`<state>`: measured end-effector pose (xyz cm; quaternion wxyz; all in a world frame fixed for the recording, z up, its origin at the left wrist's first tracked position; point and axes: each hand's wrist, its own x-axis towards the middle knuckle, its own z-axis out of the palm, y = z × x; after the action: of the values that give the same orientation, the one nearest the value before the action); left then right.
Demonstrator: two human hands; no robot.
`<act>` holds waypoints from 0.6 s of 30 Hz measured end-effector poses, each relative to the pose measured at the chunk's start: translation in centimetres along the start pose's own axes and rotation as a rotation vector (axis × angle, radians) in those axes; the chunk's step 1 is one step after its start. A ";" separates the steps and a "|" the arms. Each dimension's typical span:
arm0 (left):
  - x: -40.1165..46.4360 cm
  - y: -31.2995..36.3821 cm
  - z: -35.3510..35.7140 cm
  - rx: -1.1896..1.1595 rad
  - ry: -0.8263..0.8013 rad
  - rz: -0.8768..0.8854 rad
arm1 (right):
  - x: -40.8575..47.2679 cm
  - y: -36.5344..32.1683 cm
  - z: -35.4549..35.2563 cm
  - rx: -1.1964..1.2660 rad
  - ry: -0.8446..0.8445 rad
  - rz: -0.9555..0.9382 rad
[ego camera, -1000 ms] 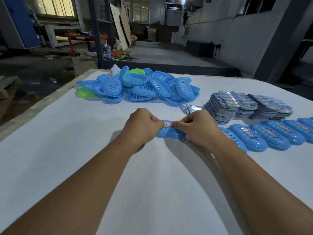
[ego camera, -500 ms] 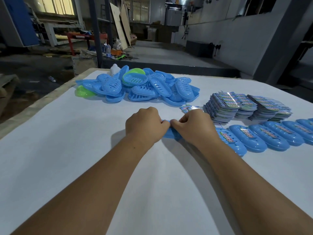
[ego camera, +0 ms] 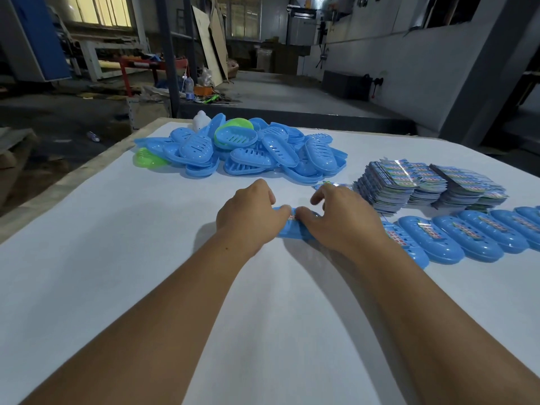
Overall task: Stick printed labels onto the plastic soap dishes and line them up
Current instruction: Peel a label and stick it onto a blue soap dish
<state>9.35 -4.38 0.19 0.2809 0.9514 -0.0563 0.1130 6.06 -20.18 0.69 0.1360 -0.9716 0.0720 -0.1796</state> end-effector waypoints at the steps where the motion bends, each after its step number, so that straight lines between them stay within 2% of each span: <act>1: 0.1 -0.2 -0.1 -0.029 0.013 -0.010 | -0.1 -0.1 0.0 0.059 -0.002 -0.069; 4: 0.7 -1.0 -0.9 -0.001 0.125 -0.012 | -0.6 -0.7 -0.1 0.231 -0.073 -0.240; 6: 0.9 -1.6 -1.3 0.099 0.198 -0.003 | -1.1 -1.0 -0.3 0.225 -0.166 -0.315; 8: 0.9 -2.1 -1.6 0.185 0.191 -0.001 | -1.4 -1.1 -0.5 0.151 -0.212 -0.349; 13: 1.0 -2.7 -1.2 0.249 0.026 -0.032 | -2.0 -0.8 -1.4 0.060 -0.223 -0.262; 18: 1.1 -2.9 -1.4 0.167 0.006 -0.063 | -2.1 0.4 -2.6 -0.090 -0.238 -0.136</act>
<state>10.68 -1.21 0.08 0.2040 0.9725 -0.0161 0.1113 3.10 -20.82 2.20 0.0871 -0.9938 -0.0026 -0.0686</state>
